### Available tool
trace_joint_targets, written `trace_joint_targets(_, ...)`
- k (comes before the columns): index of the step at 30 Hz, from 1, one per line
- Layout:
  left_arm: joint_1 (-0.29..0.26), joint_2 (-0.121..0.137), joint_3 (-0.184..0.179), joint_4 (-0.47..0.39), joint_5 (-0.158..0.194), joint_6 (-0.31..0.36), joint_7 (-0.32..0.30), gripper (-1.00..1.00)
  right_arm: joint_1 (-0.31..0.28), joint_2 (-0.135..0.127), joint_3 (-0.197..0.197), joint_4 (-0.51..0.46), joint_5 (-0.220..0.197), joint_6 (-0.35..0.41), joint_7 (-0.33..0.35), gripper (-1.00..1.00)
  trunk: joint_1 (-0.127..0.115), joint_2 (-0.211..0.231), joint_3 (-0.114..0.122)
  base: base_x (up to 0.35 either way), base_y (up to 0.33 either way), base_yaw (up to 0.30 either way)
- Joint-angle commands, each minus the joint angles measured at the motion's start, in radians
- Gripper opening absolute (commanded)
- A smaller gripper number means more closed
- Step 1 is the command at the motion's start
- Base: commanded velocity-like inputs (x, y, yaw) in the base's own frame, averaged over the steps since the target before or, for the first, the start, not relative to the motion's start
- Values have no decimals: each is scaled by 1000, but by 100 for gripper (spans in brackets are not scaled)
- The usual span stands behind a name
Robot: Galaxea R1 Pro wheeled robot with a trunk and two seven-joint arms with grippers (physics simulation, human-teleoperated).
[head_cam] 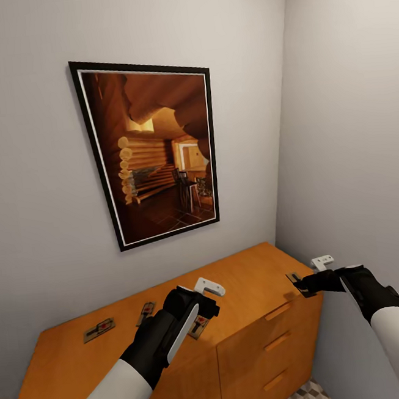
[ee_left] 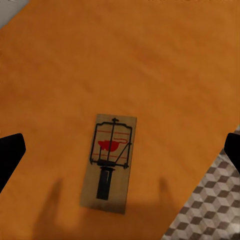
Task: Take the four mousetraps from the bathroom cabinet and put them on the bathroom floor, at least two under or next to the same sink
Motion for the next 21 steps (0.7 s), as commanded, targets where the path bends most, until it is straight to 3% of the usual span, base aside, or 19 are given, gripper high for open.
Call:
trace_joint_targets(1,-1,0,-2,-1,11,2,10,100,0,1,-6,-1,9,3,9,-100,0,-1,-1,0,0,0)
trace_joint_targets(15,0,7,0,0,9,-4,12,100,0,1,-6,-1,9,3,9,-100,0,-1,-1,0,0,0)
trace_joint_targets(21,1,41,0,0,10,-4,12,100,0,1,-6,-1,9,3,9,-100,0,-1,-1,0,0,0)
